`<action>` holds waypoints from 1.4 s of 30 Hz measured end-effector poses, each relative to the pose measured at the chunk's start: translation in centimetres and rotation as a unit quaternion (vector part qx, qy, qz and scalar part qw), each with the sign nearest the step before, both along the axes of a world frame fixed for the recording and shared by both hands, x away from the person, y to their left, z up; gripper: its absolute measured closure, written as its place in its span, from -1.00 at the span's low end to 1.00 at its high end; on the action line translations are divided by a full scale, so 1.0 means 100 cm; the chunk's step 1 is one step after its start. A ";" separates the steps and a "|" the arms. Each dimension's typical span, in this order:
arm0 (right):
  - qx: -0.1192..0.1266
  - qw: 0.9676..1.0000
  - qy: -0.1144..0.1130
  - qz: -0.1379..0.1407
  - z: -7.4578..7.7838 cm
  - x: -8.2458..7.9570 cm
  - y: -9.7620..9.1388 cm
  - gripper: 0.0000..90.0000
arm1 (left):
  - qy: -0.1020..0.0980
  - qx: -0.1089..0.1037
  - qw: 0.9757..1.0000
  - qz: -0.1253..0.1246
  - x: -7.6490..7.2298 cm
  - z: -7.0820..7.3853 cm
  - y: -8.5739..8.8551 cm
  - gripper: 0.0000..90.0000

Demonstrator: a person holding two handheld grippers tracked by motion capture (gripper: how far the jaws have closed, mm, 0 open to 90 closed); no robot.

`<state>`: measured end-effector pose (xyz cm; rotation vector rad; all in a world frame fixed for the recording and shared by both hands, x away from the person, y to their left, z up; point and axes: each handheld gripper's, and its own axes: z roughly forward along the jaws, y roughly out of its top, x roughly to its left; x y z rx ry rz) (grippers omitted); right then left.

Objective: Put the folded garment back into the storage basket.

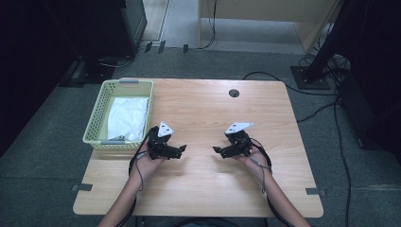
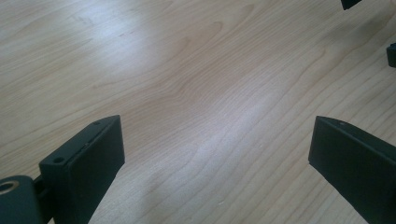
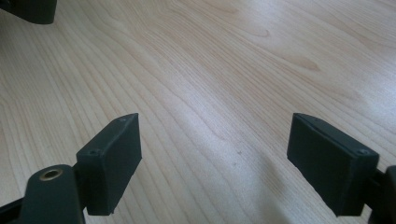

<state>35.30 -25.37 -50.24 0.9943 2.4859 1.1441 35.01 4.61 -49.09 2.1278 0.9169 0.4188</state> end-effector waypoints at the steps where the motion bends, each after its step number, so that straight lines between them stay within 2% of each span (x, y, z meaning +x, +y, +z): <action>1: 0.001 1.000 0.000 0.000 0.000 -0.001 0.000 -0.60 | -0.001 0.000 1.000 -0.001 0.000 -0.001 0.000 -0.91; 22: 0.007 1.000 -0.004 -0.009 -0.007 -0.013 -0.009 -0.60 | -0.005 0.007 1.000 -0.009 -0.003 -0.015 -0.006 -0.91; 32: -0.004 1.000 -0.016 -0.002 -0.014 -0.018 -0.007 -0.60 | 0.000 0.011 1.000 -0.010 -0.003 -0.020 -0.006 -0.91; 42: -0.012 1.000 -0.014 -0.003 -0.019 -0.018 -0.007 -0.63 | 0.003 0.017 1.000 -0.014 -0.003 -0.024 -0.007 -0.91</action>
